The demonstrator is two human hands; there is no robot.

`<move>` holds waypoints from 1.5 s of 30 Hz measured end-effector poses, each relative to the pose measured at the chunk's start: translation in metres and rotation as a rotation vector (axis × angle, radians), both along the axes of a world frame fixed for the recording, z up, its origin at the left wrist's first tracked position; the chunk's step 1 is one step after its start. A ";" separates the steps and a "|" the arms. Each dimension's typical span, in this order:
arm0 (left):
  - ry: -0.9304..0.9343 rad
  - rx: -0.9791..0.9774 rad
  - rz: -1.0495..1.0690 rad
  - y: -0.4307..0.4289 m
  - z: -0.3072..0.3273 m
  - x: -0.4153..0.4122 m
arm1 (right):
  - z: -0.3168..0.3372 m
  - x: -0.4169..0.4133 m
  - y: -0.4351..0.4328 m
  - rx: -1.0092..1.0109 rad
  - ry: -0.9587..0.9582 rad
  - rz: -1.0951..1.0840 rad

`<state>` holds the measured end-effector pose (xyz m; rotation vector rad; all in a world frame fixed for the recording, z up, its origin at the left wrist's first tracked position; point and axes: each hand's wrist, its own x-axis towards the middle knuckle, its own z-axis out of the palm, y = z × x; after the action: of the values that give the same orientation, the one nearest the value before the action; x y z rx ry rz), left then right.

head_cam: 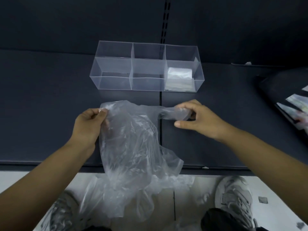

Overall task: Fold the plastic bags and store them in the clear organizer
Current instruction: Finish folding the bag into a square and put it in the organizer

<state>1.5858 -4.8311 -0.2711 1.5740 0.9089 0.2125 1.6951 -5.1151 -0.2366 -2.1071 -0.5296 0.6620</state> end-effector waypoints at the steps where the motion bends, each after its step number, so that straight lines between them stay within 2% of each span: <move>1: 0.000 0.003 0.000 0.000 0.000 0.000 | 0.002 0.003 0.000 0.053 0.016 -0.017; 4: 0.001 0.010 0.007 0.002 0.000 0.001 | 0.008 0.015 -0.010 0.206 0.128 -0.046; 8: 0.025 0.036 0.017 0.005 0.001 0.007 | 0.011 0.032 -0.033 0.233 0.188 -0.160; 13: 0.049 0.062 0.054 0.004 0.006 0.026 | -0.008 0.053 -0.044 0.207 0.162 -0.639; 15: 0.073 0.008 0.050 0.007 0.006 0.029 | -0.012 0.046 -0.040 0.203 0.151 -0.713; 17: 0.088 -0.113 0.017 0.010 0.008 0.025 | -0.007 0.024 -0.034 0.242 0.154 -0.665; 19: 0.068 -0.257 -0.030 0.013 0.011 0.014 | 0.003 -0.009 -0.028 0.263 0.196 -0.468; 22: 0.111 -0.427 -0.103 0.012 0.009 -0.021 | 0.014 -0.062 -0.026 0.131 0.254 -0.103; 26: 0.168 -0.627 -0.211 -0.008 0.009 -0.069 | 0.007 -0.110 -0.021 -0.054 0.209 0.064; 29: 0.213 -0.728 -0.187 -0.024 0.014 -0.079 | -0.002 -0.112 -0.013 -0.063 0.081 0.031; 31: 0.218 -0.721 -0.120 -0.028 0.016 -0.075 | -0.003 -0.096 -0.014 -0.040 0.148 0.009; 34: 0.177 -0.608 0.018 -0.023 0.017 -0.063 | 0.003 -0.066 -0.029 0.019 0.274 -0.002; 37: 0.139 -0.490 0.120 -0.015 0.013 -0.056 | 0.006 -0.044 -0.049 0.114 0.345 -0.130; 40: 0.096 -0.500 0.110 -0.014 0.011 -0.058 | 0.003 -0.032 -0.064 0.149 0.429 -0.241; 45: 0.068 -0.520 0.108 -0.017 0.011 -0.062 | -0.012 -0.032 -0.073 0.083 0.400 -0.311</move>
<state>1.5240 -4.8481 -0.2603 1.0569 1.0072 -0.0056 1.6626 -5.1878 -0.2490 -1.8582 -0.0063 0.8341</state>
